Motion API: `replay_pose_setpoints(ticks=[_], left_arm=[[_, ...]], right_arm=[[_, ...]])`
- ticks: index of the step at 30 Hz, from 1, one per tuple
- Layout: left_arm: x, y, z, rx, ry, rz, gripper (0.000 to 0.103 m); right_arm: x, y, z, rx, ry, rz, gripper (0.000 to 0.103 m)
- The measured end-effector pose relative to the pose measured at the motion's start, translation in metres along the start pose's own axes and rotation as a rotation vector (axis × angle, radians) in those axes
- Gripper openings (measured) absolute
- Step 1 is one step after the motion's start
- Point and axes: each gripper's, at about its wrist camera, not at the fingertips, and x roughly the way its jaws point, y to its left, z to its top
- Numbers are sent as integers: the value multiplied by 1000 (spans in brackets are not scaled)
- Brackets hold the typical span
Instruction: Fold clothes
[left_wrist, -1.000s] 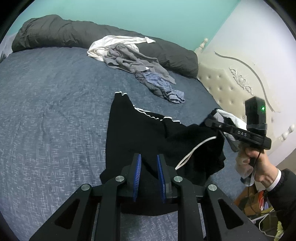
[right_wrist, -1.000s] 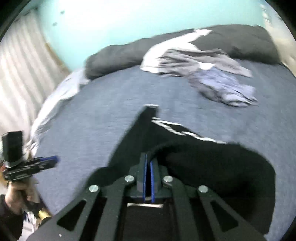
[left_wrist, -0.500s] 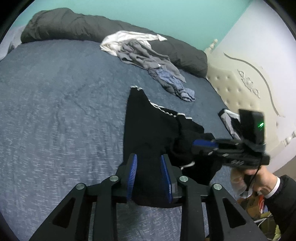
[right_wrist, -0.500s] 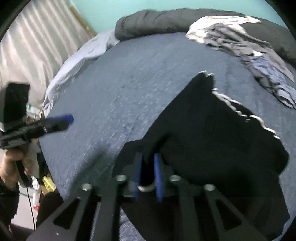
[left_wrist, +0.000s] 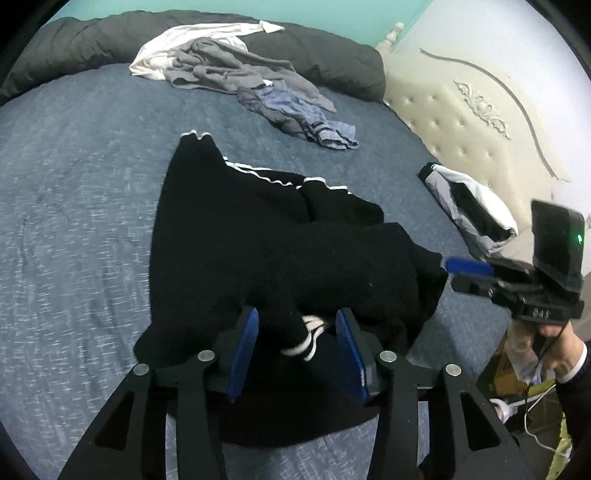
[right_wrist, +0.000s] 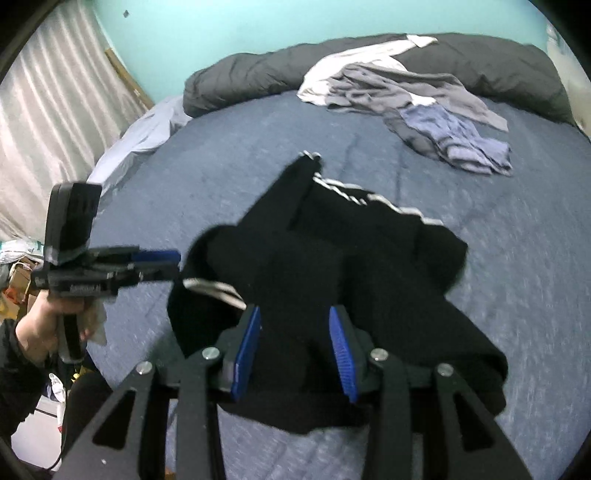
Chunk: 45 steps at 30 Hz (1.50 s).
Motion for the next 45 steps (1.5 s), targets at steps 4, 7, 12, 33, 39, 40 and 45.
replay_pose_setpoints(ticks=[4, 7, 12, 33, 39, 40, 45], left_arm=[[15, 4, 4, -18, 18, 8, 51], [23, 7, 5, -14, 32, 17, 48], [29, 16, 5, -22, 38, 9, 20], [-74, 48, 35, -17, -167, -54, 11], [-129, 88, 37, -59, -243, 1, 11], [-132, 97, 35, -70, -241, 16, 11], [-124, 139, 14, -160, -210, 45, 11]], right_arm=[[1, -20, -14, 30, 13, -41, 56], [9, -36, -22, 77, 54, -37, 64], [36, -38, -27, 53, 123, -111, 65], [59, 12, 122, -1, -111, -72, 6], [77, 61, 184, -58, -152, -13, 6], [89, 68, 189, -57, -126, -10, 7], [123, 98, 189, -81, -62, -53, 35]])
